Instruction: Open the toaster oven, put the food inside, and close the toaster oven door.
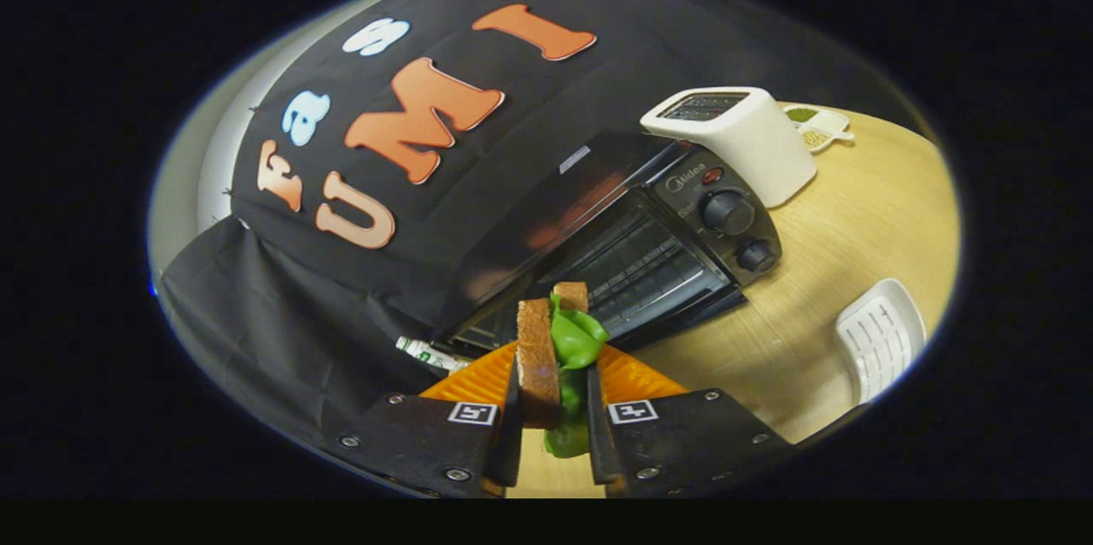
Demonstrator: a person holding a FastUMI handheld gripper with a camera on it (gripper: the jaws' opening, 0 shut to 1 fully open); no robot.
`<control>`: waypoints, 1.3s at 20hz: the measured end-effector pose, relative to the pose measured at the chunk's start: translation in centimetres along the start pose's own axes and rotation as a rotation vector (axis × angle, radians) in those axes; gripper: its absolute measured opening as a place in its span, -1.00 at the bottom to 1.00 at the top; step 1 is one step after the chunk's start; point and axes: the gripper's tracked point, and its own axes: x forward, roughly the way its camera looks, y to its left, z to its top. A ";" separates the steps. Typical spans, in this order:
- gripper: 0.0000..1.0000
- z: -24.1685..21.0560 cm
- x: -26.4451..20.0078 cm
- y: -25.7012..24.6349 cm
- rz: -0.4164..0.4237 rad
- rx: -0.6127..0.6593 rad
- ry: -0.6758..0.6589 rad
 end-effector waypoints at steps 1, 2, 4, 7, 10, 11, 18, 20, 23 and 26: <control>-0.34 0.2 1.0 0.1 0.000 0.033 -0.018; -0.34 0.5 2.1 -0.2 -0.007 0.052 -0.033; -0.34 0.6 3.7 -1.0 -0.034 0.069 -0.050; -0.34 0.5 5.6 -1.0 -0.034 0.095 -0.075; -0.34 0.8 6.6 -1.4 -0.030 0.145 -0.113; -0.34 1.2 6.8 -1.6 -0.034 0.164 -0.131; -0.34 2.8 9.5 -3.7 -0.090 0.204 -0.221; -0.34 2.6 9.9 -3.9 -0.113 0.195 -0.242; -0.10 2.6 10.0 -5.2 -0.195 0.178 -0.255; 0.25 2.0 9.4 -5.3 -0.214 0.163 -0.220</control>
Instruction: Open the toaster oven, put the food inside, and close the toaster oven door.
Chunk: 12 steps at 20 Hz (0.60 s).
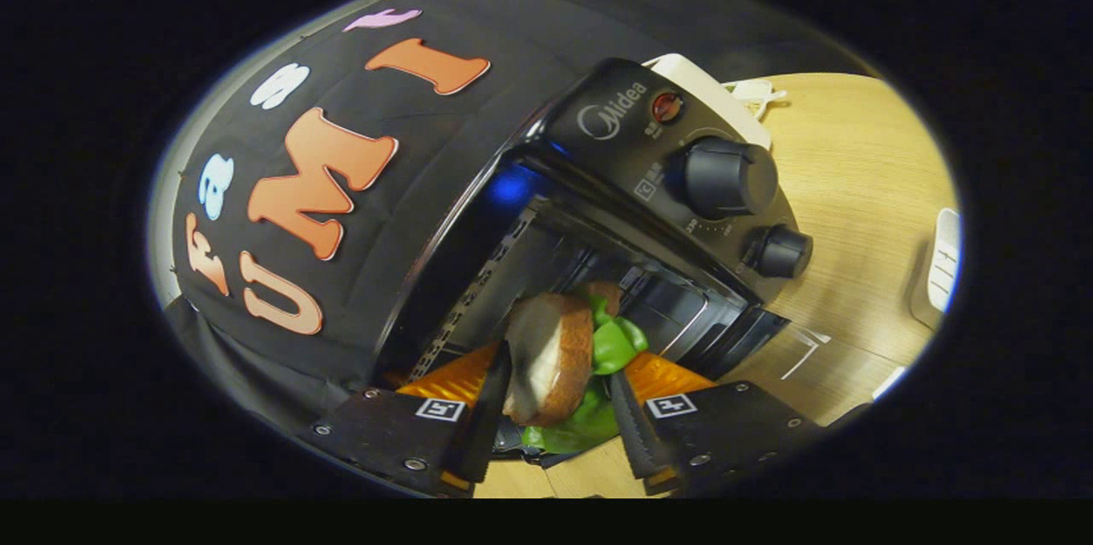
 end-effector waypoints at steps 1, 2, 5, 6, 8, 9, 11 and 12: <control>0.31 -0.1 -0.4 0.0 -0.007 -0.012 0.012; 0.36 -0.2 -1.0 -0.1 -0.010 -0.020 0.023; 0.83 -1.8 -3.0 -0.7 -0.020 -0.064 0.118; 0.88 -1.9 -3.5 -1.0 -0.018 -0.088 0.134; 0.93 -1.6 -4.1 -1.3 -0.012 -0.124 0.140; 0.92 -1.6 -4.8 -0.9 0.005 -0.128 0.144; 0.92 -1.3 -6.4 -0.2 0.042 -0.151 0.149; 0.92 -1.2 -7.2 -0.3 0.052 -0.166 0.158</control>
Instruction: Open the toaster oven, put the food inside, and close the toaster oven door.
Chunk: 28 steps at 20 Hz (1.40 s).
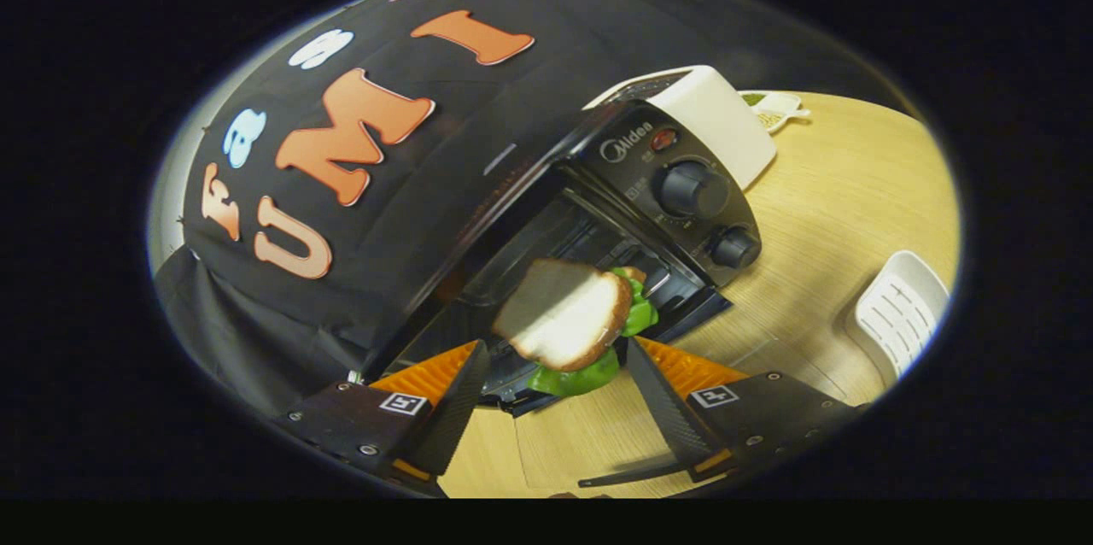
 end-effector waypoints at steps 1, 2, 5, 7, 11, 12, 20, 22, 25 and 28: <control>0.92 -0.1 -0.8 -0.2 0.004 -0.021 0.012; 0.92 -0.1 -1.7 -0.5 -0.001 -0.039 0.022; 0.91 -0.3 -4.4 -1.6 -0.002 -0.115 0.049; 0.92 -0.7 -6.1 -2.0 0.004 -0.186 0.069; 0.91 -1.8 -9.0 -2.9 0.011 -0.364 0.103; 0.92 -2.5 -9.3 -3.2 0.011 -0.393 0.120; 0.93 -8.2 -10.5 -6.9 -0.080 -0.486 0.322; 0.93 -10.4 -11.8 -7.2 -0.066 -0.516 0.376; 0.93 -12.6 -11.6 -9.3 -0.081 -0.578 0.438; 0.94 -13.7 -10.2 -10.7 -0.122 -0.611 0.480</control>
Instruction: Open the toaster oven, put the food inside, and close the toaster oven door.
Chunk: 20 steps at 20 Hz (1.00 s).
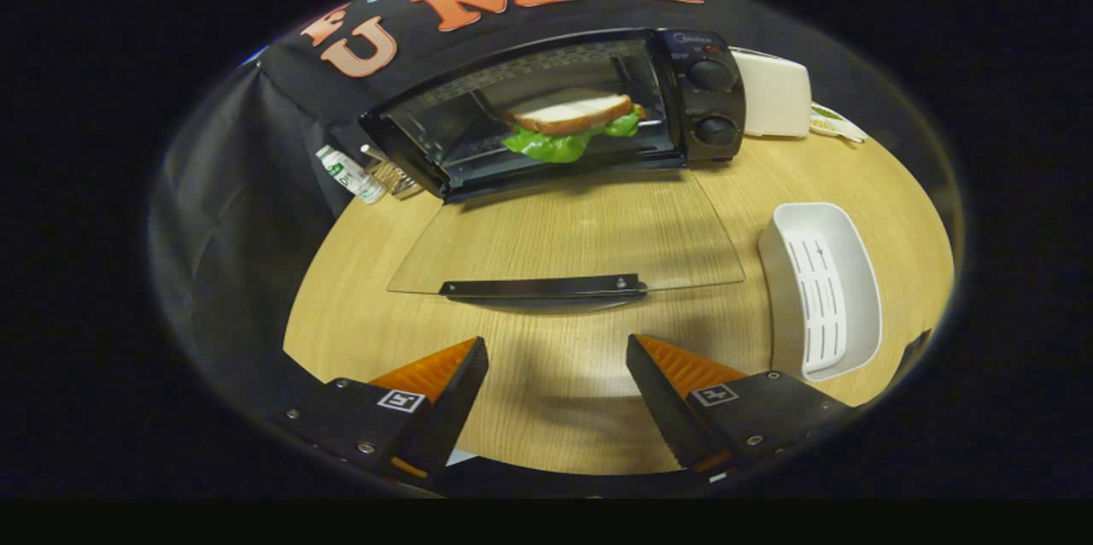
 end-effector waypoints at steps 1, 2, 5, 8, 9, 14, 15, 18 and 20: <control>0.93 -0.1 0.6 -0.1 -0.008 -0.014 0.013; 0.93 -0.2 1.1 0.0 -0.010 -0.025 0.026; 0.91 1.8 2.5 0.4 -0.011 -0.036 -0.012; 0.92 2.2 2.5 1.0 -0.002 -0.067 0.004; 0.94 2.6 2.2 1.4 0.002 -0.074 -0.016; 0.97 6.7 -0.6 3.4 0.075 -0.076 -0.129; 0.98 8.4 -1.1 3.7 0.080 -0.084 -0.179; 0.99 13.6 -3.0 4.2 0.045 -0.155 -0.295; 0.96 16.2 -3.0 4.0 0.034 -0.183 -0.329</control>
